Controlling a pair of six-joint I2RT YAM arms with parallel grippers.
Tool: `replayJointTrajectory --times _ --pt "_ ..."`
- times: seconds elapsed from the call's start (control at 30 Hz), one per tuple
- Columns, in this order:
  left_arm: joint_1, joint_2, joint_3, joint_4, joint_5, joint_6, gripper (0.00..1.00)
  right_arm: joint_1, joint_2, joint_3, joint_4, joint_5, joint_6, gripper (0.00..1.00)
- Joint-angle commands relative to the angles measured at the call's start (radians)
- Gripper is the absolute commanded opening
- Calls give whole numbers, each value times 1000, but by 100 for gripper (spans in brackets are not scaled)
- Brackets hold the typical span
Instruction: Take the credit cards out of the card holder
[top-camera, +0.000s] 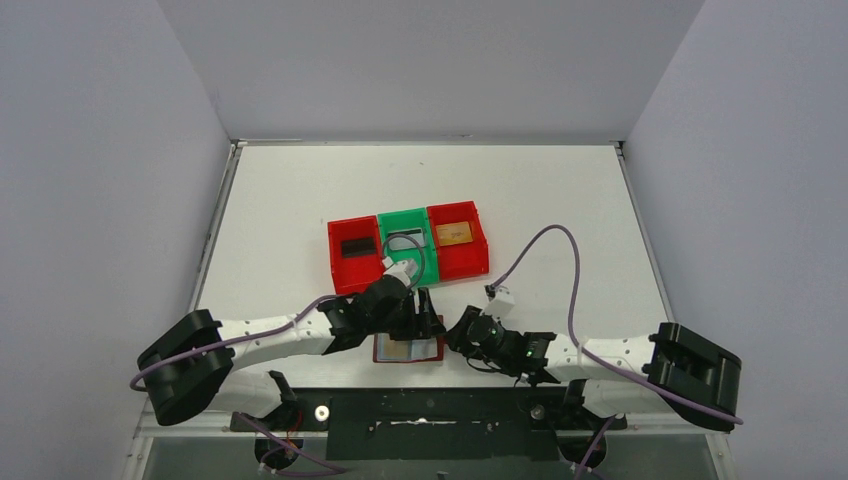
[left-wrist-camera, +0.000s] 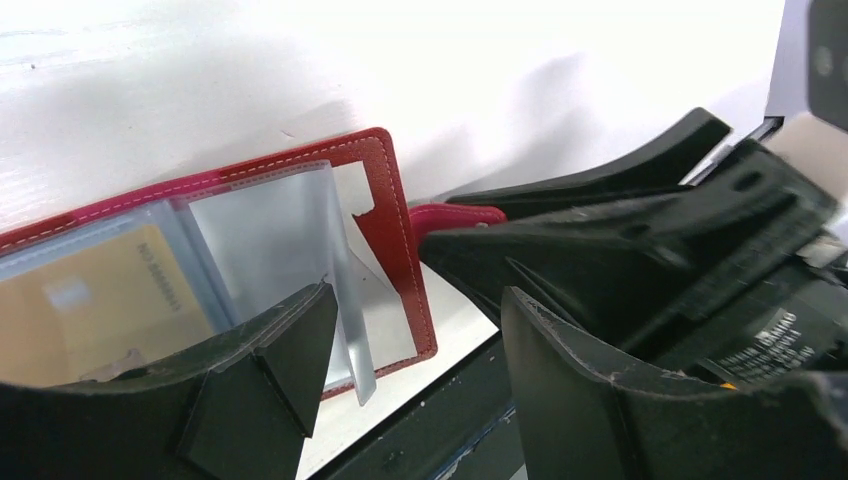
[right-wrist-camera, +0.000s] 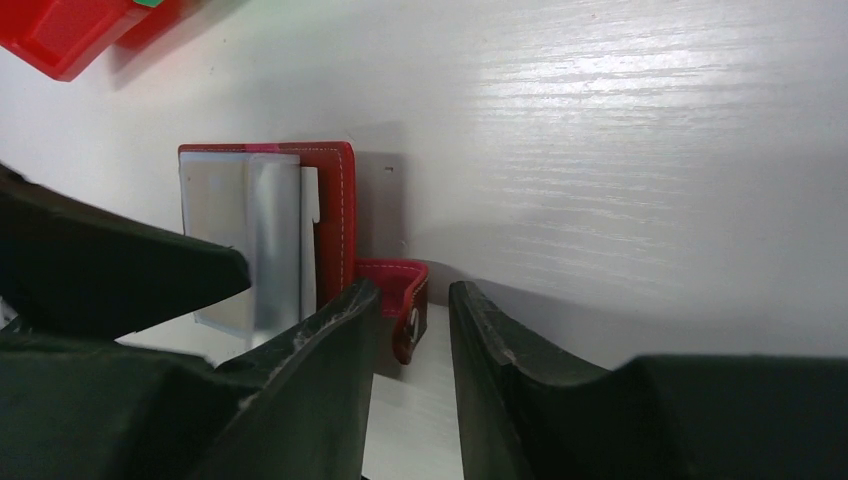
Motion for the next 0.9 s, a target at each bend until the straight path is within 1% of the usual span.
replayJointTrajectory --times 0.0,0.17,0.23,0.37,0.53,0.63,0.7,0.8,0.87 --pt "-11 21 -13 152 16 -39 61 -2 -106 -20 12 84 39 40" --pt "-13 54 -15 204 53 -43 61 -3 -232 -48 -77 145 66 49" --pt "-16 78 1 193 67 -35 61 -3 -288 -57 -114 169 81 50" --pt "-28 93 23 158 43 -22 61 -3 -369 -70 -140 195 76 50" --pt "-29 84 64 65 0 0 61 -4 -446 -93 -100 177 44 44" --pt "-29 27 52 45 -39 -2 61 -3 -481 -107 -48 152 12 37" --pt "-28 -17 44 30 -52 -3 62 -3 -494 -109 -24 141 -6 34" --pt "-25 -77 53 -41 -98 7 63 -4 -497 -103 -3 128 -23 30" --pt "-23 -108 61 -103 -134 18 64 -4 -490 -92 20 107 -45 30"
